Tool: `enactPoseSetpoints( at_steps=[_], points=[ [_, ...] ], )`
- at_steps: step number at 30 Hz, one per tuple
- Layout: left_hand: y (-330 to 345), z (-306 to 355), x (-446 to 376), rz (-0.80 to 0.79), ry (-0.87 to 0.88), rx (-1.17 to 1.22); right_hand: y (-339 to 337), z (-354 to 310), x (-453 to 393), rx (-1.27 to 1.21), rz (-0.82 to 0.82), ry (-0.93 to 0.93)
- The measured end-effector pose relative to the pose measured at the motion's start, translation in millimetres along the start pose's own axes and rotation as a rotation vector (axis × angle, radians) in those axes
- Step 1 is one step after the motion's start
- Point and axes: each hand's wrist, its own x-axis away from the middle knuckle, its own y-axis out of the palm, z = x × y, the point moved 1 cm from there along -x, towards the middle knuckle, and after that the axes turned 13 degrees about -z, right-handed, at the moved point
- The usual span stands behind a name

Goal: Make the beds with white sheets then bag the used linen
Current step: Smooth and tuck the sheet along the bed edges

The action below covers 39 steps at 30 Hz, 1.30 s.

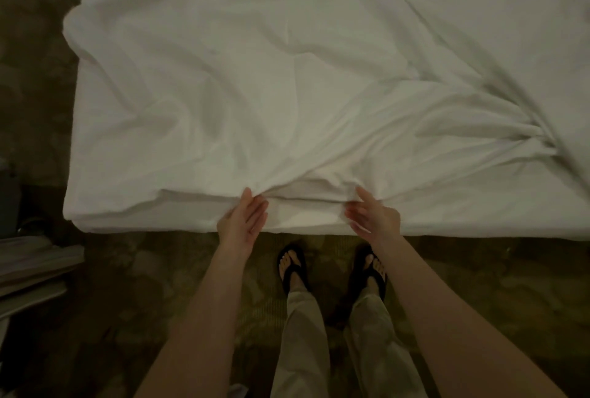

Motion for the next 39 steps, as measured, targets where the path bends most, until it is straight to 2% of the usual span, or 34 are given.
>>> enactPoseSetpoints(
  at_steps=[3,6,8,12,17,20,23,25,26,28,29,30,32,35,36,39],
  points=[
    [5,4,0,0.025,0.046,0.050,7,-18,-2,-0.174,0.069,-0.121],
    [6,12,-3,0.077,0.091,0.081,14,-31,3,-0.331,-0.030,-0.266],
    [4,14,-4,0.086,0.086,0.071,4,-23,7,-0.304,-0.079,-0.257],
    [-3,16,-4,0.096,0.037,0.053,-20,-4,6,-0.228,-0.004,-0.153],
    [-6,35,-11,0.114,0.140,0.182,25,-27,2,-0.326,-0.212,-0.172],
    [-7,43,-10,0.149,0.141,0.174,30,-16,1,-0.333,-0.083,-0.231],
    [-18,50,-8,0.236,0.111,0.214,11,13,6,-0.244,0.066,-0.118],
    [-33,59,-9,0.291,0.111,0.252,9,32,11,-0.054,0.069,-0.017],
    [-40,65,-9,0.309,0.108,0.258,15,40,15,0.098,0.016,0.043],
    [-53,80,-8,0.322,0.114,0.283,43,50,26,0.372,-0.170,0.120],
    [-59,87,-7,0.334,0.136,0.309,64,51,31,0.466,-0.254,0.099],
    [-65,95,-6,0.349,0.162,0.326,87,50,34,0.534,-0.321,0.019],
    [-77,106,-3,0.373,0.184,0.294,137,42,39,0.652,-0.393,-0.265],
    [-104,114,3,0.429,0.138,0.231,203,26,36,0.903,-0.365,-0.584],
    [-113,118,6,0.476,0.133,0.222,219,24,30,1.060,-0.393,-0.611],
    [-134,144,11,0.624,0.229,0.153,250,32,8,1.775,-0.476,-0.464]
  ],
)
